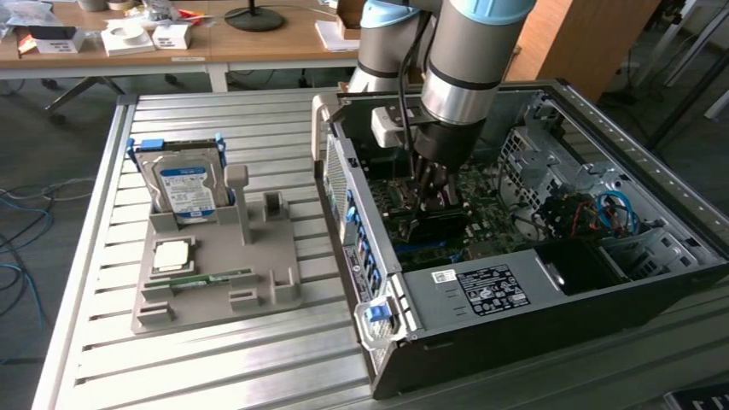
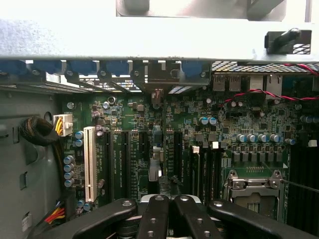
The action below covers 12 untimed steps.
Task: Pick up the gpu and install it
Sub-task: 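Press down on the gpu until it lock into place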
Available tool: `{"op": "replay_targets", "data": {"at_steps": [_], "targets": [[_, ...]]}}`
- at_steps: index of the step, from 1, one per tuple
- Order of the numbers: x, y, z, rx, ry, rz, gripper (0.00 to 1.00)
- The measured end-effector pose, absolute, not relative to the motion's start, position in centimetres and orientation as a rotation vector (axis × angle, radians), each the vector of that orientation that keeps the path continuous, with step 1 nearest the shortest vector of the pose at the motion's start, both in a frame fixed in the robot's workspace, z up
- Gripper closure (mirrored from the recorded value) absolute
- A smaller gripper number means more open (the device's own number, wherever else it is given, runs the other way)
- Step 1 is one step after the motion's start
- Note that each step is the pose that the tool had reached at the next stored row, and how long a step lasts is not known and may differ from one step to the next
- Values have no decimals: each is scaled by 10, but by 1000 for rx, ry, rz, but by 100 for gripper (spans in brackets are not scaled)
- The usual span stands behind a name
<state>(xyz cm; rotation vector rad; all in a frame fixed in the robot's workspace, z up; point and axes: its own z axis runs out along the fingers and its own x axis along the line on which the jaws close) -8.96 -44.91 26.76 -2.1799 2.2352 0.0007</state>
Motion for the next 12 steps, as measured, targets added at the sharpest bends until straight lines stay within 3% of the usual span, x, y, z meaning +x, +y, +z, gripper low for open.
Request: {"op": "replay_targets", "data": {"at_steps": [12], "targets": [[-89, -446, 270, -2178, 2234, 4, 89]]}}
